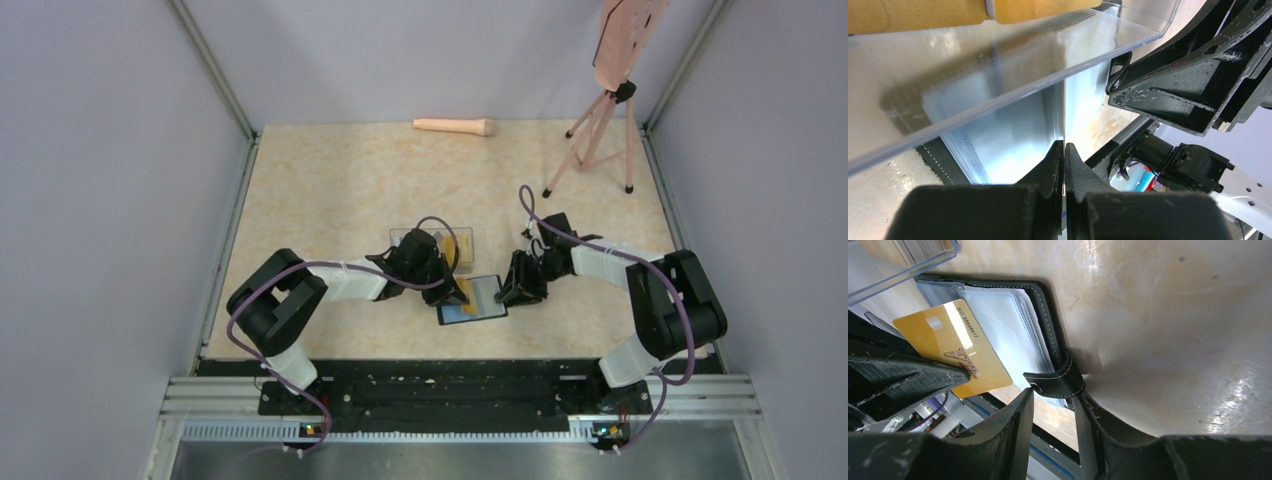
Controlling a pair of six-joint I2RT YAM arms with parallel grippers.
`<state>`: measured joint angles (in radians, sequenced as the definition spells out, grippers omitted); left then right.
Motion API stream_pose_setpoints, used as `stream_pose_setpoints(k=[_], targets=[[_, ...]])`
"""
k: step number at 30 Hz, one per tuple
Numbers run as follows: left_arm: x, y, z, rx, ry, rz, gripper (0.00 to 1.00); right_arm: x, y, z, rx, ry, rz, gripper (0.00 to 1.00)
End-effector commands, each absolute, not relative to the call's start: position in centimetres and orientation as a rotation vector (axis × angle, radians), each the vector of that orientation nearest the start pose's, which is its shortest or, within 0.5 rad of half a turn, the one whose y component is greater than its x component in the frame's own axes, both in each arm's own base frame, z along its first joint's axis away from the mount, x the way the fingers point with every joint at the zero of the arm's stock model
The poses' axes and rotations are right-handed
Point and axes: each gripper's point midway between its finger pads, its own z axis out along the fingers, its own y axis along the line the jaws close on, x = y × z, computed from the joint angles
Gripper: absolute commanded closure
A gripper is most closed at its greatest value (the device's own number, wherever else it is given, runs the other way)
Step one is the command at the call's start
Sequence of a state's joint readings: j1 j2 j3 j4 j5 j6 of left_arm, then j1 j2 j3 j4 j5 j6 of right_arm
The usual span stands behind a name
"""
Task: Put the credit cards into the card holder
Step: Insert the credit card into the card holder.
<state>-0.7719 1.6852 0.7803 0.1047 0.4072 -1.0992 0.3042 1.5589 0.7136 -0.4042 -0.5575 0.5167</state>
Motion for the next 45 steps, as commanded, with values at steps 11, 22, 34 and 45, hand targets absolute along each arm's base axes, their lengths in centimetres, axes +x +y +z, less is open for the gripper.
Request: stream_pose_setpoints(k=[11,22,34,45], targets=[[20.8,-36.0,4.3,-0.213,2.751,-1.247,1.0,21.1,17.4,0.8,0.178,2.925,0.895,0.64],[21.1,-36.6,3.7,-0.259,2.733,-1.291,1.0,20.9,17.4,0.7,0.178,2.927,0.902,0.64],[21.7,-35.4,5.1,-0.189,2.658,-1.217,1.0,20.8,17.4,0.6,0.18,2.926,0.905,0.65],[21.7,-35.4,4.4,-0.189,2.673,-1.207,1.0,20.6,17.5,0.5,0.181,2.926,0.924,0.65]])
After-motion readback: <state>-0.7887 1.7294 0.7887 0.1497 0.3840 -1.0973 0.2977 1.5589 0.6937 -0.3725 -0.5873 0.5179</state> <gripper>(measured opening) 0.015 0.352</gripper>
